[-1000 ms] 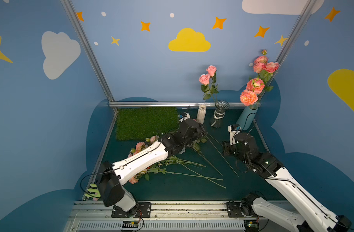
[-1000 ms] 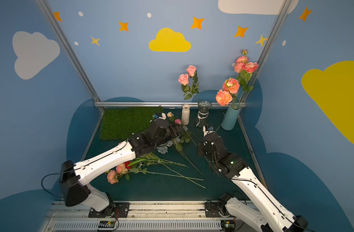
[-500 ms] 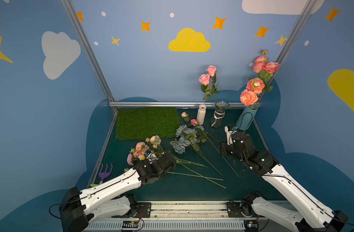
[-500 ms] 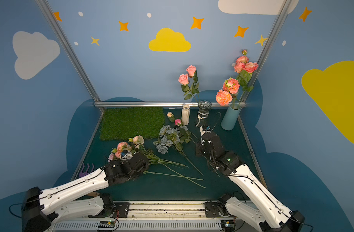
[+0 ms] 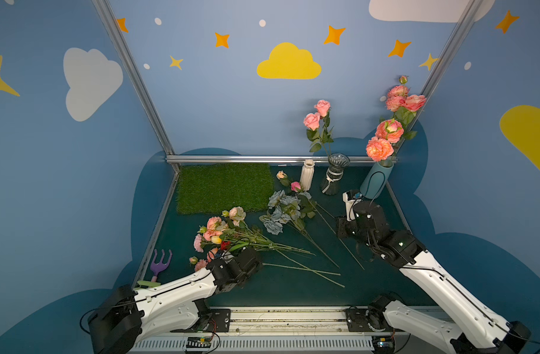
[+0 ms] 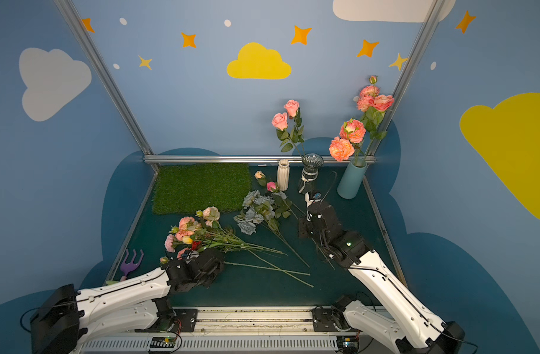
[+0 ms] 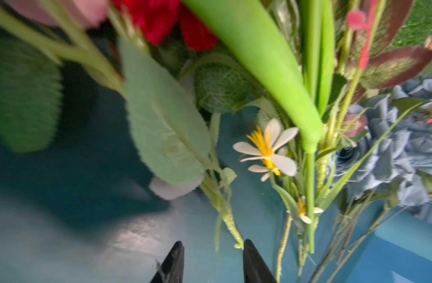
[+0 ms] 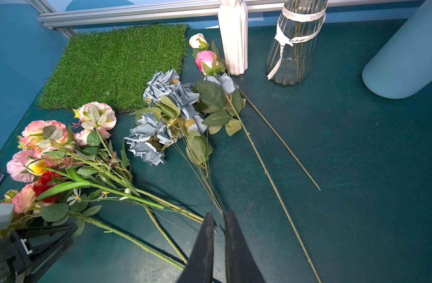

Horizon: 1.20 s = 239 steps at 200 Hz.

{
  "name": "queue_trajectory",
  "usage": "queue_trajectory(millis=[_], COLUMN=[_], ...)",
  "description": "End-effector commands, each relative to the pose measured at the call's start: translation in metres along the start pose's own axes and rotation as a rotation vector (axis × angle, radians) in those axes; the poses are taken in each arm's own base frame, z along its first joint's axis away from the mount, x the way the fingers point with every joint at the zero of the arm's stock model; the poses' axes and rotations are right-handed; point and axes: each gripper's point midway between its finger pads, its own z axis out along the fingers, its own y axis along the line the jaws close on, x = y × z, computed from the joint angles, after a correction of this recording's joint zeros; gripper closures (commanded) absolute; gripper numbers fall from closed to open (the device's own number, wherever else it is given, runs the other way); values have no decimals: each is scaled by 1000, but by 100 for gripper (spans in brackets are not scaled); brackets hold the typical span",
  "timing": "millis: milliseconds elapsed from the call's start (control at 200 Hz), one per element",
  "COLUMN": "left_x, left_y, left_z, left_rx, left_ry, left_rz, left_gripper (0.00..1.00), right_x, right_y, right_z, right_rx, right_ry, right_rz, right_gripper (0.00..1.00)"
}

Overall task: Place the pink flowers into the vase
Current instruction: Pick up the flower at the center of the board.

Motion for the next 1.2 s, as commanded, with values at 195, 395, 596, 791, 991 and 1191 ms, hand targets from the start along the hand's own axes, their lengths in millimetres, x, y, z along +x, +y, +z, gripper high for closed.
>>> queue_trajectory(millis=[195,395,596,791,991,1191], left_x=[6,7,6,11,17,17], left_y=[-22,-19,-15,-16,-17,-6], left_z=[16,18,30,37,41,48], left_rx=[22,-26,-36,-64,-90,-105], left_ry=[51,54,63,80,100,100], left_rz=[-22,-19,-62,-61,-57,-94], left_gripper=[58,58,59,61,64,76], right_x=[2,2,2,1,0,0], right_y=[-3,-4,-6,-7,-9,-10], right_z=[1,-1,-2,-4,-6,-8], right_rx=[6,12,16,19,21,18], right_ry=[-2,-10,-15,-21,-29,-34], right_rz=[-2,-1,3,7,13,20], right_gripper=[87,87,87,87,87,87])
